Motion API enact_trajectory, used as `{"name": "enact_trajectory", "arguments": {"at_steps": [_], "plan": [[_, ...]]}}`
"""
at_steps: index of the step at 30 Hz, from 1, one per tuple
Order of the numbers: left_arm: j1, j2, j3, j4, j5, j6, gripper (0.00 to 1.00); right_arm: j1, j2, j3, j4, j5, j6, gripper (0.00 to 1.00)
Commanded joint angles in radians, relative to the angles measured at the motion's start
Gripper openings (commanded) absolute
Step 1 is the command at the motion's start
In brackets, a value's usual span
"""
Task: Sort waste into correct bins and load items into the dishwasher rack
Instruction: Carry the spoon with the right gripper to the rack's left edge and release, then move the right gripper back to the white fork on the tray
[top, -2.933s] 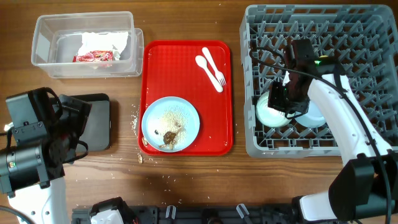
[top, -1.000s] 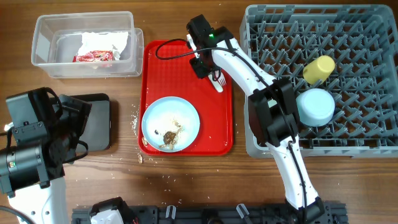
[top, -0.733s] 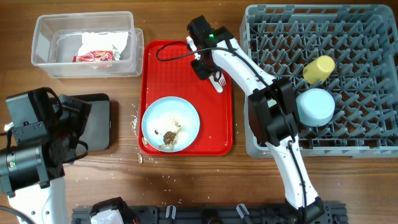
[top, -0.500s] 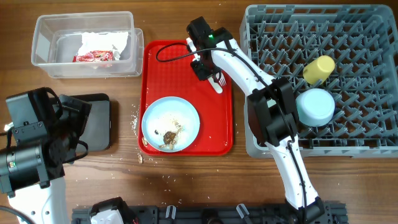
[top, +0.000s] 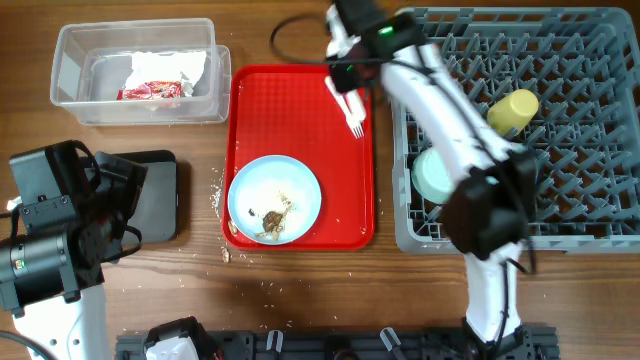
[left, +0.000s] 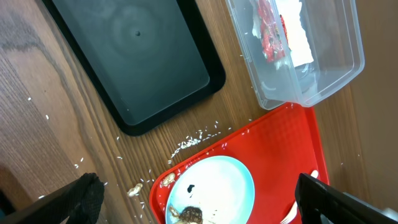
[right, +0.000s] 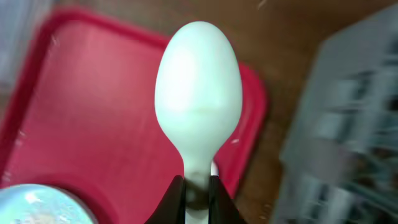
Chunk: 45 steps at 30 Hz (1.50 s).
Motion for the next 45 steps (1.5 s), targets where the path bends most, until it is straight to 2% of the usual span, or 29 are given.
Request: {"name": "enact_trajectory", "arguments": {"at_steps": [1,4,9,16,18,19,21,23,26,30,34,37,41,45], "plan": [[0.004,-0.001,0.0,0.003,-0.014,0.012,1.0,-0.132,-0.065,0.007,-0.018,-0.045,0.027,0.06],[0.004,-0.001,0.0,0.003,-0.014,0.012,1.0,-0.222,-0.057,0.004,-0.042,-0.114,0.02,0.05],[0.004,-0.001,0.0,0.003,-0.014,0.012,1.0,-0.291,-0.055,-0.053,-0.034,-0.155,0.019,0.07],[0.004,-0.001,0.0,0.003,-0.014,0.012,1.0,-0.283,-0.045,-0.192,0.044,-0.159,0.023,0.24],[0.004,-0.001,0.0,0.003,-0.014,0.012,1.0,-0.282,-0.045,-0.194,0.044,-0.159,0.024,0.37],[0.004,-0.001,0.0,0.003,-0.014,0.012,1.0,-0.282,-0.045,-0.193,0.043,-0.159,0.03,0.4],[0.004,-0.001,0.0,0.003,-0.014,0.012,1.0,-0.282,-0.053,-0.193,0.035,-0.185,0.067,0.39],[0.004,-0.001,0.0,0.003,-0.013,0.012,1.0,-0.251,-0.077,-0.193,0.03,-0.296,0.074,0.36],[0.004,-0.001,0.0,0.003,-0.014,0.012,1.0,-0.164,-0.091,-0.193,0.066,-0.265,0.051,0.4],[0.004,-0.001,0.0,0.003,-0.014,0.012,1.0,-0.045,-0.083,-0.193,0.14,-0.091,0.02,0.65],[0.004,-0.001,0.0,0.003,-0.014,0.012,1.0,0.033,-0.038,-0.194,0.208,0.061,0.019,0.73],[0.004,-0.001,0.0,0.003,-0.014,0.012,1.0,0.037,0.029,-0.194,0.213,0.12,0.021,0.75],[0.004,-0.001,0.0,0.003,-0.014,0.012,1.0,0.037,0.119,-0.194,0.212,0.041,-0.068,0.75],[0.004,-0.001,0.0,0.003,-0.013,0.012,1.0,0.038,0.185,-0.194,0.199,0.041,-0.067,0.75]]}}
